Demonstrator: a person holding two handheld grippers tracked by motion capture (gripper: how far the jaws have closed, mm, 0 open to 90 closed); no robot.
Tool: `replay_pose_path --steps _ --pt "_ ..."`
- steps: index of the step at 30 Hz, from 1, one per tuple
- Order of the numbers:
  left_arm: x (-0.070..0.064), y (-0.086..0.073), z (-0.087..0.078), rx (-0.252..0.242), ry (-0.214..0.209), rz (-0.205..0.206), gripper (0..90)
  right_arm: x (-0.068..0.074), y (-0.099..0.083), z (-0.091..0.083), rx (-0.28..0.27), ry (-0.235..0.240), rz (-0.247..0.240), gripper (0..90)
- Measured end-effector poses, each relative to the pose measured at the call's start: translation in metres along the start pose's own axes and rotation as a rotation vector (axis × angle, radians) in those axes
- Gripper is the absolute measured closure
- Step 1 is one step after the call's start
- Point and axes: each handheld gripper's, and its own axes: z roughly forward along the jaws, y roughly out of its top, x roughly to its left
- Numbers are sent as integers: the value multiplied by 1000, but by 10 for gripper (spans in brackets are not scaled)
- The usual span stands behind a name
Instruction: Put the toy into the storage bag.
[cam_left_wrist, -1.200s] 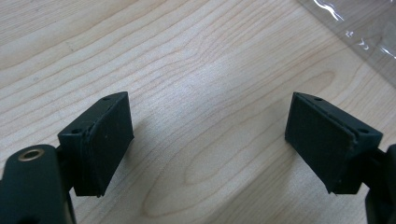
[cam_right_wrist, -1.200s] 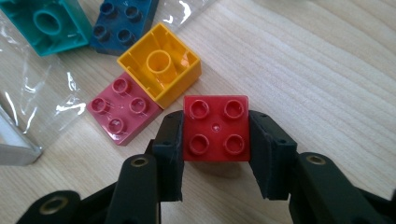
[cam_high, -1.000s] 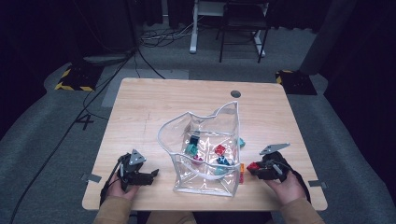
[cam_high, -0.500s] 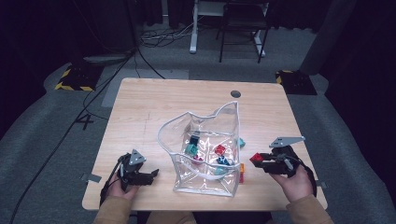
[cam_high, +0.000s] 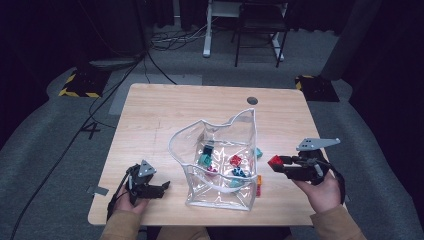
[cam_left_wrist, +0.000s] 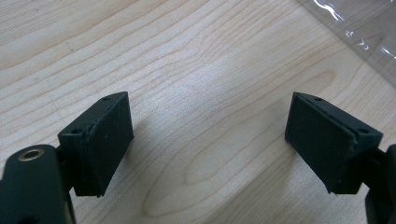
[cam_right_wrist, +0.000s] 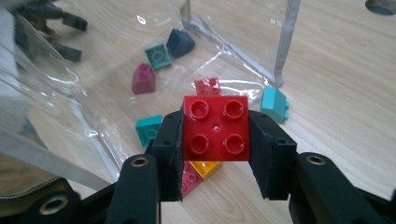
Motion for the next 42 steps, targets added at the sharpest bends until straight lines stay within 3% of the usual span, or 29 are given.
replay_pose_path --steps 10,23,42 --pt "0 0 0 0 0 0 155 4 20 -20 -76 25 -20 586" --pt "0 0 0 -1 1 -4 155 13 51 -29 -127 69 -65 586" --pt "0 0 0 -1 2 -4 155 41 99 -7 -115 126 -168 586"
